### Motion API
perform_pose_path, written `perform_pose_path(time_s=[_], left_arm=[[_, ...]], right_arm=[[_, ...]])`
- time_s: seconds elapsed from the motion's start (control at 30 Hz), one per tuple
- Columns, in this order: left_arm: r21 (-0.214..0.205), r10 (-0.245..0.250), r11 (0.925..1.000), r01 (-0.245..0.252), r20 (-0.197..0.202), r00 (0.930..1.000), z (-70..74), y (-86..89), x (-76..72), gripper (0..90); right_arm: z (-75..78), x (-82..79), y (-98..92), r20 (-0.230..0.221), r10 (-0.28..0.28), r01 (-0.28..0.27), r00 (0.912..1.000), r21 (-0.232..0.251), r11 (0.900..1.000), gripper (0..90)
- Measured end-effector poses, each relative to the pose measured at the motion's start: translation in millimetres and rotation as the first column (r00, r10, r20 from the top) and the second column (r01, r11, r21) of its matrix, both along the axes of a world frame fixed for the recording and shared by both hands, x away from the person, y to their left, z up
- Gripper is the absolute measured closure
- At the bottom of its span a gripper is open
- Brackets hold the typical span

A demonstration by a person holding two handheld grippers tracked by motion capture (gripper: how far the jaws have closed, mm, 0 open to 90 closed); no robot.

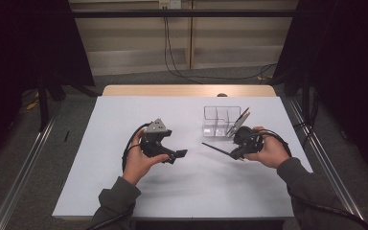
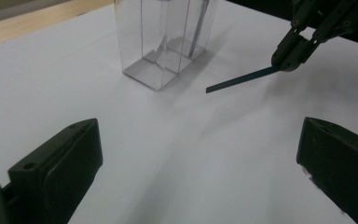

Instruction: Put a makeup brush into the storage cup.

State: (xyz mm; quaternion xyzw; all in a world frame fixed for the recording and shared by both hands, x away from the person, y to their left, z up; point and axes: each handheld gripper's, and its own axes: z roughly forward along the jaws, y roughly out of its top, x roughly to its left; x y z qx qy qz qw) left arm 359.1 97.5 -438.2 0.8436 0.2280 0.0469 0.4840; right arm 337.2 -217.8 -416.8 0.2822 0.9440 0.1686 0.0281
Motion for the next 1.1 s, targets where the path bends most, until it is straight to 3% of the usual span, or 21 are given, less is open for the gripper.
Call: perform_pose_path(time_s=[0.13, 0.4, 0.67, 0.7, 0.8, 0.87, 0.9, 1.0, 1.03, 1.1], left_arm=[[0.005, -0.013, 0.9999, 0.014, -0.026, 0.9996, -2.2, -1.2, 0.0, 0.1], [0.015, -0.028, 0.9995, 0.028, -0.019, 0.9994, -0.5, -4.9, -1.1, 0.1], [0.069, -0.046, 0.9965, 0.046, -0.003, 0.9989, 4.9, -11.0, -1.5, 0.0], [0.061, -0.049, 0.9969, 0.049, -0.008, 0.9988, 4.6, -11.7, -1.2, 0.0], [0.103, -0.052, 0.9934, 0.051, 0.002, 0.9987, 6.3, -12.8, -0.5, 0.7], [0.089, -0.064, 0.9941, 0.063, 0.001, 0.998, 5.5, -14.2, 0.3, 0.9], [0.105, -0.066, 0.9923, 0.065, 0.004, 0.9978, 6.6, -14.6, 0.4, 1.0], [0.107, -0.074, 0.9916, 0.072, 0.012, 0.9972, 6.8, -17.3, 1.2, 1.8], [0.146, -0.08, 0.9863, 0.077, 0.012, 0.9967, 8.7, -17.1, 1.3, 2.5], [0.154, -0.088, 0.9844, 0.085, 0.012, 0.996, 8.2, -19.3, 1.7, 3.2]], right_arm=[[0.7, 0.2, 2.0, 0.004, 0.022, -0.022, 0.9997, -0.008, 0.9997, 84.6], [3.3, -0.7, 9.6, 0.008, 0.04, -0.04, 0.9992, -0.002, 0.9992, 84.6], [6.1, -2.2, 13.6, 0.01, 0.062, -0.062, 0.998, -0.004, 0.9981, 84.6], [6.2, -2.7, 14.3, 0.014, 0.06, -0.06, 0.9981, -0.004, 0.9982, 84.6], [6.3, -3.3, 16.2, 0.016, 0.08, -0.08, 0.9967, -0.006, 0.9968, 84.6], [6.4, -3.8, 17.3, 0.01, 0.095, -0.095, 0.9954, -0.01, 0.9954, 84.6], [6.6, -5.4, 18.9, 0.005, 0.08, -0.08, 0.9968, -0.009, 0.9968, 84.6], [5.8, -4.8, 19.8, 0.01, 0.106, -0.106, 0.9943, -0.004, 0.9943, 84.6], [5.9, -5.0, 20.1, 0.009, 0.102, -0.102, 0.9948, -0.003, 0.9948, 84.6], [6.1, -5.0, 20.7, 0.008, 0.099, -0.099, 0.995, 0.001, 0.9951, 84.6]])
